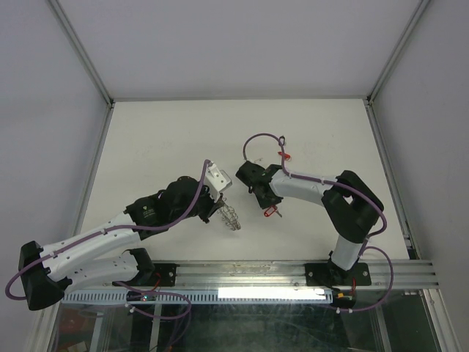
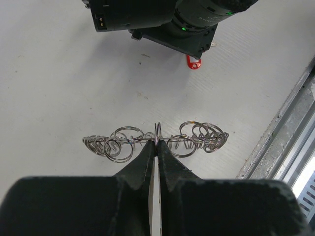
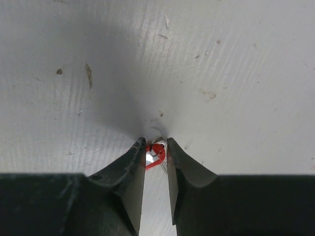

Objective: Put the keys on the keyring
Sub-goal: Pick up the key from the center of the board.

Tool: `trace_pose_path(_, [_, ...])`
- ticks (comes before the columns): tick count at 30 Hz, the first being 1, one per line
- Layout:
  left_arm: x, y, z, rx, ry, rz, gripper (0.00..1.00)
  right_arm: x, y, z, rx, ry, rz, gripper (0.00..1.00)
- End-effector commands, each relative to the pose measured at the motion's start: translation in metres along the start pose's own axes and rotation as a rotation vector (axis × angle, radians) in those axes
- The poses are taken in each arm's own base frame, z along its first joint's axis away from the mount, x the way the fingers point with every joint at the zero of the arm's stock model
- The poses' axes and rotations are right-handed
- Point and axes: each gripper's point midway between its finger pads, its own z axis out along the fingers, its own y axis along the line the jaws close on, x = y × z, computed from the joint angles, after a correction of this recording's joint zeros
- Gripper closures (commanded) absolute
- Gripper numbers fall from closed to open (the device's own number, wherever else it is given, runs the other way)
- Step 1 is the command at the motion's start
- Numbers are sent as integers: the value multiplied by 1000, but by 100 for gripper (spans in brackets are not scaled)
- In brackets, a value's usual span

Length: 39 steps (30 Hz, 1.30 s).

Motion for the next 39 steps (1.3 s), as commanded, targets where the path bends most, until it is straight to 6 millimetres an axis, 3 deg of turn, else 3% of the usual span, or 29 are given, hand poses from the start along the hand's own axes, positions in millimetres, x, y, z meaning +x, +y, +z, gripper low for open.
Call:
trace_pose_path(1, [-19, -1, 0, 16, -68, 2, 100, -5, 3, -3, 0, -12, 35, 74])
trace_pose_path(4, [-19, -1, 0, 18, -68, 2, 100, 0, 3, 0, 0, 5, 33, 76])
trace_pose_path(11, [-19, -2, 0, 22, -69, 3, 100, 5, 3, -1, -8, 8, 51, 92])
trace_pose_path(15, [-20, -2, 0, 26, -70, 4, 100, -1, 1, -8, -14, -23, 68, 100])
trace_pose_path(19, [-21, -3, -1, 27, -74, 6, 100, -10, -3, -23, -38, -82, 91, 100])
trace_pose_path(29, [-23, -5, -4, 45, -90, 20, 100, -36, 0, -78, -292, -332, 107, 100])
trace_pose_path(32, [-25, -6, -7, 51, -106, 24, 100, -46, 4, -104, -446, -465, 102, 100])
trace_pose_path(33, [-26, -6, -8, 52, -112, 26, 100, -55, 5, -121, -519, -548, 111, 100])
trace_pose_path(39, [-30, -7, -13, 62, -136, 45, 100, -55, 10, -172, -772, -809, 72, 100])
